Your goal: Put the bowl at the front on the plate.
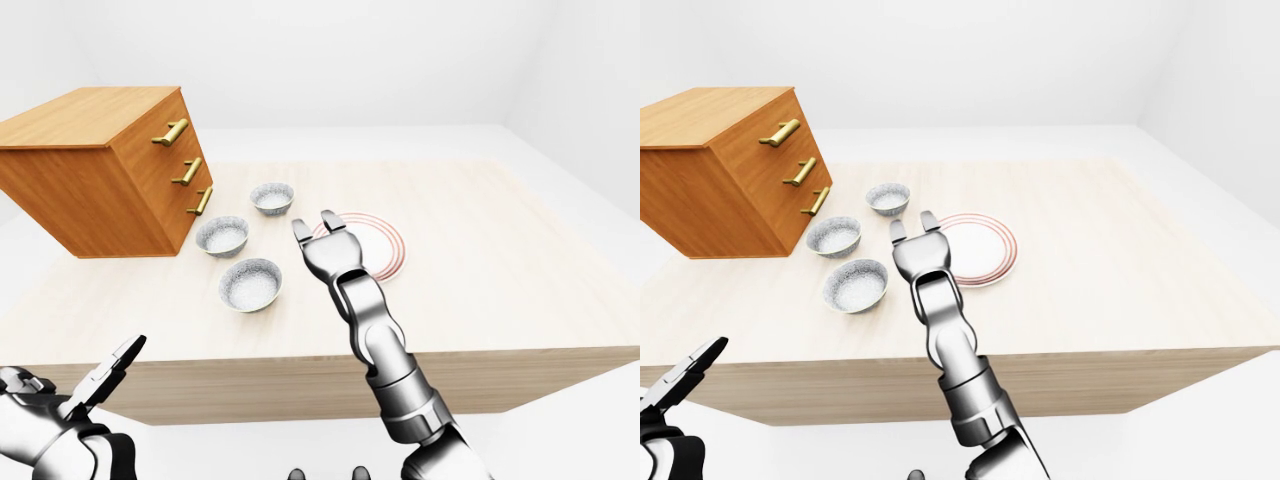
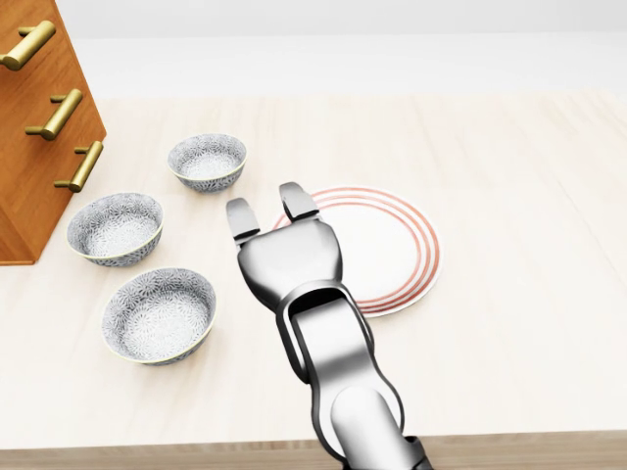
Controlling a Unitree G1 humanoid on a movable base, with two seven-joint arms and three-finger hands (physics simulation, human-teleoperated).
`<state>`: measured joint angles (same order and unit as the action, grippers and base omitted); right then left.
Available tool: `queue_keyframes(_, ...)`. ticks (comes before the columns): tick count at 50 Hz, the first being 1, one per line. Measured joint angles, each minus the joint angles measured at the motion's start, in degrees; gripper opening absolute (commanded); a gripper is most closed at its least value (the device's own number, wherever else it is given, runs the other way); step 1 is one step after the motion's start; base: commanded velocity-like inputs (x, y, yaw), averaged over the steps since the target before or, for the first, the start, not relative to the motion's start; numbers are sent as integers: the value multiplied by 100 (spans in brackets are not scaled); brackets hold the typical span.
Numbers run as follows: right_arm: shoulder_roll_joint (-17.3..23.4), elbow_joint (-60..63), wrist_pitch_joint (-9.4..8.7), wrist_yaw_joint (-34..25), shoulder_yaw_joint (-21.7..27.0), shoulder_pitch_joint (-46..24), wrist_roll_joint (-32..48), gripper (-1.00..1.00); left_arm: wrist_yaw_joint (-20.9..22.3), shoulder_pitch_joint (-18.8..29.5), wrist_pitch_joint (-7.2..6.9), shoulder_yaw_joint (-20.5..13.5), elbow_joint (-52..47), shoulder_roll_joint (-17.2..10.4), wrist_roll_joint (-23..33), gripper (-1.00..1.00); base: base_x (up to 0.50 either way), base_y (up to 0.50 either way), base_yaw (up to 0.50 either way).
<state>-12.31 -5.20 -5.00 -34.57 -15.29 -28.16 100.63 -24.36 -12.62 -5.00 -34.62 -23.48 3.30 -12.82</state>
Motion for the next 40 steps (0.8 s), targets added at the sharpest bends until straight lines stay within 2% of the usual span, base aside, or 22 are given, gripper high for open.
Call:
queue_keyframes(14,-115,-50,0,-120,59,-45,470,100,-18,9,0,17,45,-14,-1,100,0,0,0)
queue_keyframes(40,-210,-285,0,-67,31,-166,573,100,-26,9,0,27,50,-18,16,100,0,0,0)
